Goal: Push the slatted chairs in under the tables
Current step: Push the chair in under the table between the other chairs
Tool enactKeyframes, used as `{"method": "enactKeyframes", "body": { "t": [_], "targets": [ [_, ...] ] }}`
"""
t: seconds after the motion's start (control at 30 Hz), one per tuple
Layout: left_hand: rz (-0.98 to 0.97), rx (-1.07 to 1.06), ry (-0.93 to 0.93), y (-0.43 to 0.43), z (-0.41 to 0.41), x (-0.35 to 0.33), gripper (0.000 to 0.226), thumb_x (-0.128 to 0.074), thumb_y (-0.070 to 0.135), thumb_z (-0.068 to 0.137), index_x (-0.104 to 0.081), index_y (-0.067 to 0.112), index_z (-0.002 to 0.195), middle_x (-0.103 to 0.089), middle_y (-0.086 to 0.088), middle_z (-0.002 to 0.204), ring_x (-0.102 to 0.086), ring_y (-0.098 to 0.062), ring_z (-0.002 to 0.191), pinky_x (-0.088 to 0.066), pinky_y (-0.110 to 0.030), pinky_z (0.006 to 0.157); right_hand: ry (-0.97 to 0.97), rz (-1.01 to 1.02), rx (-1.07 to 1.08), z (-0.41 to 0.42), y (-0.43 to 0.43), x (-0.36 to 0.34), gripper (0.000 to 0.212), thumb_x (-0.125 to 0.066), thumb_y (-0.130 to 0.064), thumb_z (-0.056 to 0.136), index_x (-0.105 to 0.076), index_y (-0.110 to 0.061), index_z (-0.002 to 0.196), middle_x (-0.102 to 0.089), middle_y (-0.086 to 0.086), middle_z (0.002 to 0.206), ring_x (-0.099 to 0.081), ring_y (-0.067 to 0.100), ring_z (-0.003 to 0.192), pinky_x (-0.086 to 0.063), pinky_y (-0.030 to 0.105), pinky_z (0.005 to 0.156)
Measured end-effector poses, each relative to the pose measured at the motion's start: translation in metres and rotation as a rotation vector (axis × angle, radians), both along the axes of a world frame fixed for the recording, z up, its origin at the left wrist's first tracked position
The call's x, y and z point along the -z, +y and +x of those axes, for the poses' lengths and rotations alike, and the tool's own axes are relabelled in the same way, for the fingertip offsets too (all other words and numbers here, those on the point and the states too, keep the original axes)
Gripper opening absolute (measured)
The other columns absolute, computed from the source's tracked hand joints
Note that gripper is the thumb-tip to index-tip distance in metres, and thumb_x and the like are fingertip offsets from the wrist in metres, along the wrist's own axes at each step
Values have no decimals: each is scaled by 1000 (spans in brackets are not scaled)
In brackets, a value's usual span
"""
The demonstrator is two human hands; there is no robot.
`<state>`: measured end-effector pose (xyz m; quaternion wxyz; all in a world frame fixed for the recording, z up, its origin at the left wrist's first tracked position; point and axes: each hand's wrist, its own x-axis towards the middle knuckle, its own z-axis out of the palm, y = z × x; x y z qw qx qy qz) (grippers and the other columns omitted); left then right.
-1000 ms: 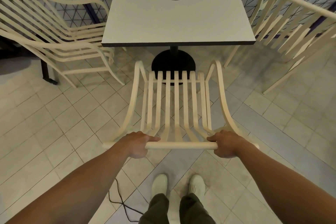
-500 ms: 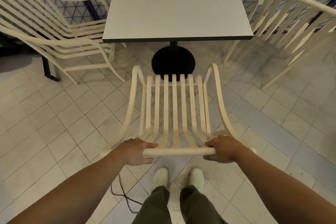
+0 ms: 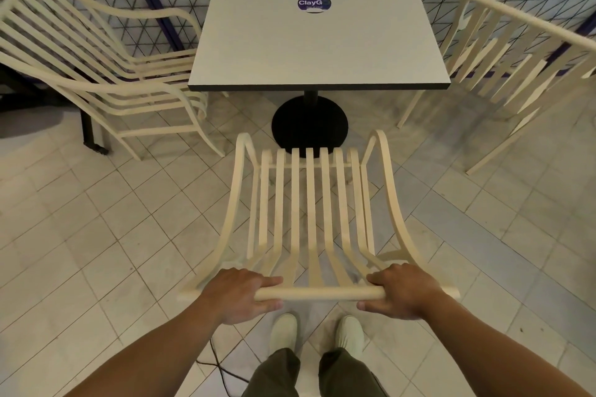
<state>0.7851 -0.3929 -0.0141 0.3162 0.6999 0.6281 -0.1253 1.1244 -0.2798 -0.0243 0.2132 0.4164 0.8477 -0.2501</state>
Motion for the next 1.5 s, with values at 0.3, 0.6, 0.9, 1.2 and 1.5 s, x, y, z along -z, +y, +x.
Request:
{"method": "enactKeyframes", "body": {
  "t": [0.3, 0.6, 0.9, 1.2, 1.5],
  "targets": [
    [-24, -7, -31, 19, -9, 1, 97, -11, 97, 65, -38, 56, 148, -66, 18, 130, -63, -6, 106, -46, -28, 87, 29, 17, 7, -8, 15, -1, 121, -1, -102, 43, -64, -37, 124, -71, -13, 107, -66, 8, 93, -54, 30, 87],
    [-81, -32, -53, 33, -16, 1, 103, -10, 102, 58, -38, 58, 147, -66, 16, 127, -62, -12, 108, -48, -33, 88, 30, 24, 52, -13, 25, 4, 129, 2, -106, 39, -65, -38, 125, -70, -13, 108, -66, 10, 93, -55, 34, 89],
    [-122, -21, -68, 22, -12, -7, 99, -17, 95, 63, -40, 53, 149, -65, 11, 131, -61, -15, 112, -44, -31, 83, 12, -25, 46, -13, 5, -1, 131, 2, -106, 37, -67, -34, 122, -70, -10, 107, -65, 11, 93, -54, 34, 89],
    [-105, -56, -79, 2, -3, -6, 114, -3, 102, 53, -40, 52, 150, -67, 13, 121, -63, -10, 99, -53, -33, 86, 17, -15, 41, -5, -6, -3, 129, 1, -105, 39, -65, -35, 126, -70, -12, 109, -66, 10, 93, -54, 34, 89],
    [-10, -34, -33, -3, -4, -1, 108, -2, 101, 58, -42, 54, 147, -64, 17, 131, -63, -10, 108, -51, -34, 89, 2, -21, 29, -6, -8, -3, 120, 0, -106, 50, -65, -34, 119, -70, -11, 107, -66, 11, 87, -57, 34, 84]
  ]
}}
